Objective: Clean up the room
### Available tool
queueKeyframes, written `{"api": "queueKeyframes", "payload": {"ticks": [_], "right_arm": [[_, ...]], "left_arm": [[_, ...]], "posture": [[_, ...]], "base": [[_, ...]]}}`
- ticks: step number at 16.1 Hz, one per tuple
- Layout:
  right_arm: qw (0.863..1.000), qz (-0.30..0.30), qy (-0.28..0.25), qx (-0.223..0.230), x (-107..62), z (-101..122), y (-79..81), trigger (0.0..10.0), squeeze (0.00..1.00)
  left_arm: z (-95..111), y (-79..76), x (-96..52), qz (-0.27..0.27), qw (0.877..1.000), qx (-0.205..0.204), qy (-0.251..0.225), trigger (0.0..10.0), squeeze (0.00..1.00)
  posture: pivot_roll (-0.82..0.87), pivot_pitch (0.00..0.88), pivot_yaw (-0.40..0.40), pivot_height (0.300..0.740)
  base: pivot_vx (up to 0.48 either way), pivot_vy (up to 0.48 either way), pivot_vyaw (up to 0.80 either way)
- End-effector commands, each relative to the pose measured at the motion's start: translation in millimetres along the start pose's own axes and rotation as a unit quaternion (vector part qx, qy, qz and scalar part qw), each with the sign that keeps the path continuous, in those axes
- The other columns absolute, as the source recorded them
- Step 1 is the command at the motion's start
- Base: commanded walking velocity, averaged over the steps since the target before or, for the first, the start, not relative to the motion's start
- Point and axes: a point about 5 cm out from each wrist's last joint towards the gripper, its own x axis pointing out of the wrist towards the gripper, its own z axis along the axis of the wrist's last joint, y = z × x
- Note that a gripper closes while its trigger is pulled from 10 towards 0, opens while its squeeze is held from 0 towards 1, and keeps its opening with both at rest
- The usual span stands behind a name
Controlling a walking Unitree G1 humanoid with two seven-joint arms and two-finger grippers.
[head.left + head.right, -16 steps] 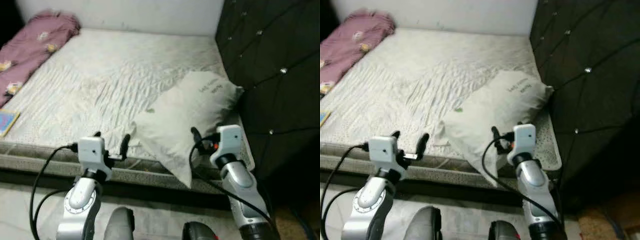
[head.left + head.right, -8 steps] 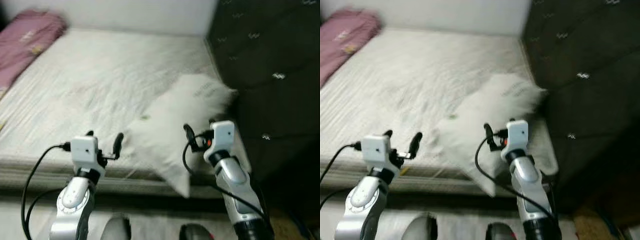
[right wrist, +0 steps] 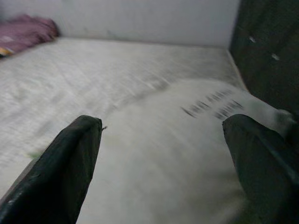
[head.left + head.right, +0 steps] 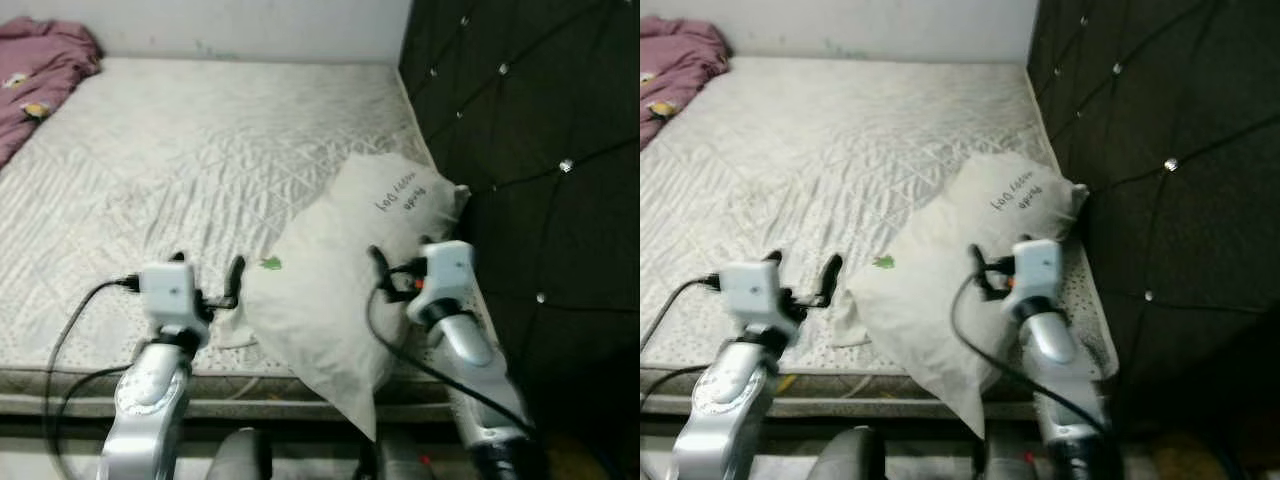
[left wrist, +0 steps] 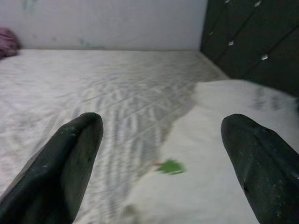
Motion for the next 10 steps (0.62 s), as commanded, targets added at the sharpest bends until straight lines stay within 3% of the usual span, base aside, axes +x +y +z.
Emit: {"api": "queueKeyframes", "payload": {"ticks": [1, 5, 10], "right_arm": [[1.0, 0.001, -0.004, 0.0, 1.9, 3.7, 3.1, 10.0, 0.0], [1.0, 0.004, -0.002, 0.008, 0.5, 2.2, 6.2, 10.0, 0.0], [1.0, 0.009, 0.003, 0.012, 1.2, 0.3, 7.0, 10.0, 0.0]], "left_arm": [[-0.5, 7.8, -2.8, 0.014, 1.0, 0.011, 0.004, 10.0, 0.0], [0.7, 13.6, -4.4, 0.028, 0.999, 0.023, 0.008, 10.0, 0.0], [-1.3, 15.8, -3.1, 0.04, 0.999, 0.027, 0.015, 10.0, 0.0]], "posture": [[0.04, 0.1, -0.001, 0.671], [0.05, 0.1, 0.004, 0.617], [0.05, 0.09, 0.002, 0.587]], "base": [[0.0, 0.0, 0.0], [0.0, 0.0, 0.0], [0.0, 0.0, 0.0]]}}
